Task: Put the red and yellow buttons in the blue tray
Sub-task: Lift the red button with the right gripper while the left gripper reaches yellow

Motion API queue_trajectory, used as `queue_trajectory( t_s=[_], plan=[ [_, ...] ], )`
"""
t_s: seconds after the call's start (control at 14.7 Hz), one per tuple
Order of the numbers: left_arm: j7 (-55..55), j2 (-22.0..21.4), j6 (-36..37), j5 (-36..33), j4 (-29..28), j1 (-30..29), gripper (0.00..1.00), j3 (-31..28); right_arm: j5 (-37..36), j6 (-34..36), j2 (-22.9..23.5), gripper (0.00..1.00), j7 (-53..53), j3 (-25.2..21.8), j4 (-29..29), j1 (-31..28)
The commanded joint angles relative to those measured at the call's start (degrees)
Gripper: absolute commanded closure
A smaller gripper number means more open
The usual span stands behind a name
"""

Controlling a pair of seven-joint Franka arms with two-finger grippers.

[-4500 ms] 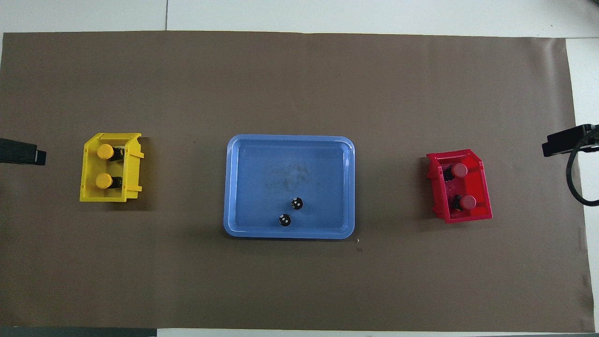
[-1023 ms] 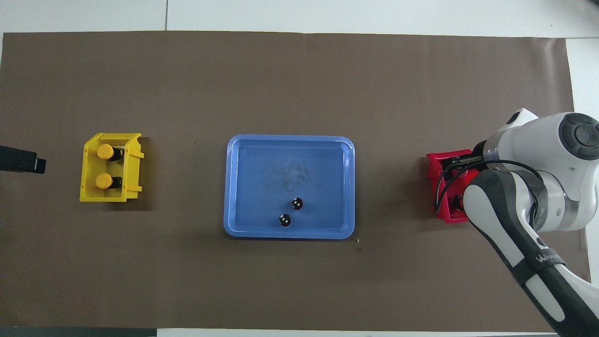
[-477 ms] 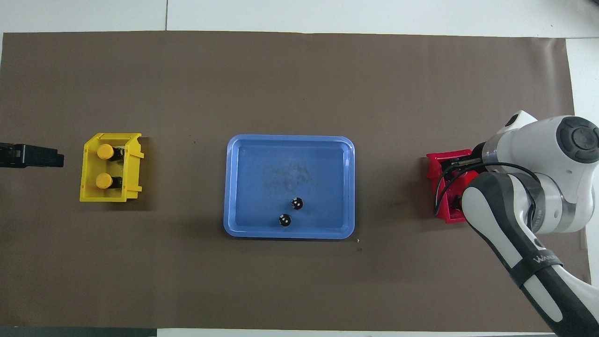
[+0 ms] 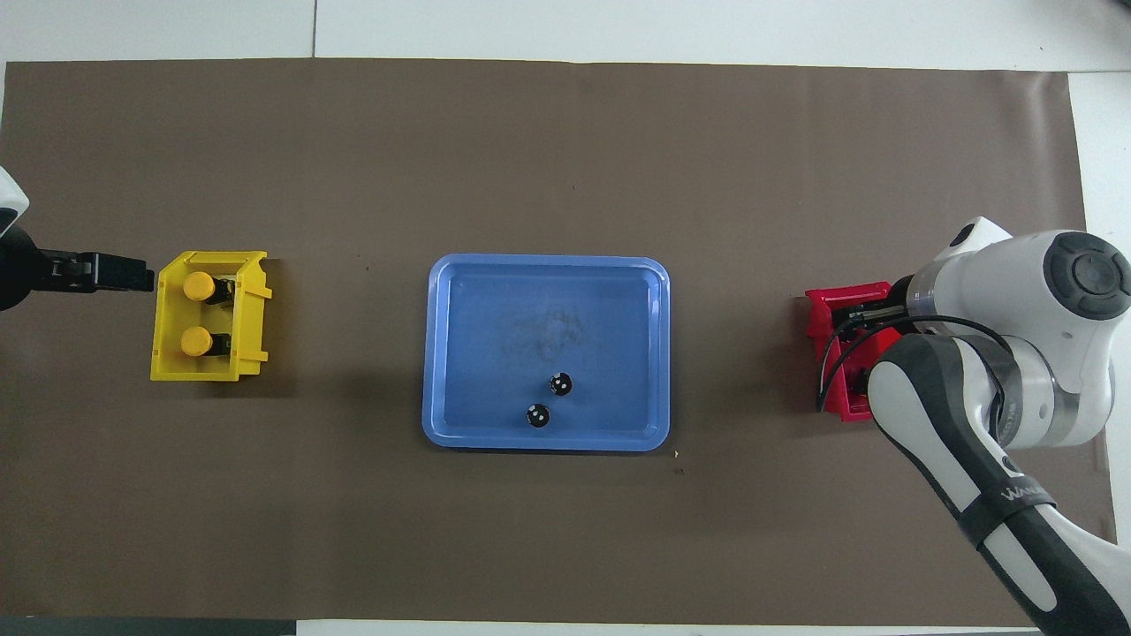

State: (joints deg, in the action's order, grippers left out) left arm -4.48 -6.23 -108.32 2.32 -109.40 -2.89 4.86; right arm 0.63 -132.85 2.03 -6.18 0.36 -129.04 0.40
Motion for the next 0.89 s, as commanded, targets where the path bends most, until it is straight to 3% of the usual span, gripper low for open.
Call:
queue_trajectory(
  t_s=[0.0, 0.34, 0.61, 0.82],
  plan=[
    [-1.15, 1.30, -3.46, 0.58, -0.64, -0.98, 0.09, 0.33, 0.77, -1.27, -1.68, 0.34, -2.95, 0.08, -2.09, -0.75],
    [-1.06, 5.17, -6.46, 0.58, -0.99, -1.06, 0.16, 0.24, 0.77, -1.18, -1.76, 0.52, -3.83, 0.08, -2.36, -0.84],
    [-0.44, 7.37, -9.44, 0.58, -2.04, -2.64, 0.21, 0.24, 0.68, -0.31, -1.68, 0.76, -3.83, 0.16, -1.75, -0.67],
    [0.78, 7.64, -11.90, 0.58, -4.24, -2.82, 0.24, 0.24, -0.10, 4.85, -0.80, 0.80, -3.92, 0.08, 2.72, -0.32]
  ],
)
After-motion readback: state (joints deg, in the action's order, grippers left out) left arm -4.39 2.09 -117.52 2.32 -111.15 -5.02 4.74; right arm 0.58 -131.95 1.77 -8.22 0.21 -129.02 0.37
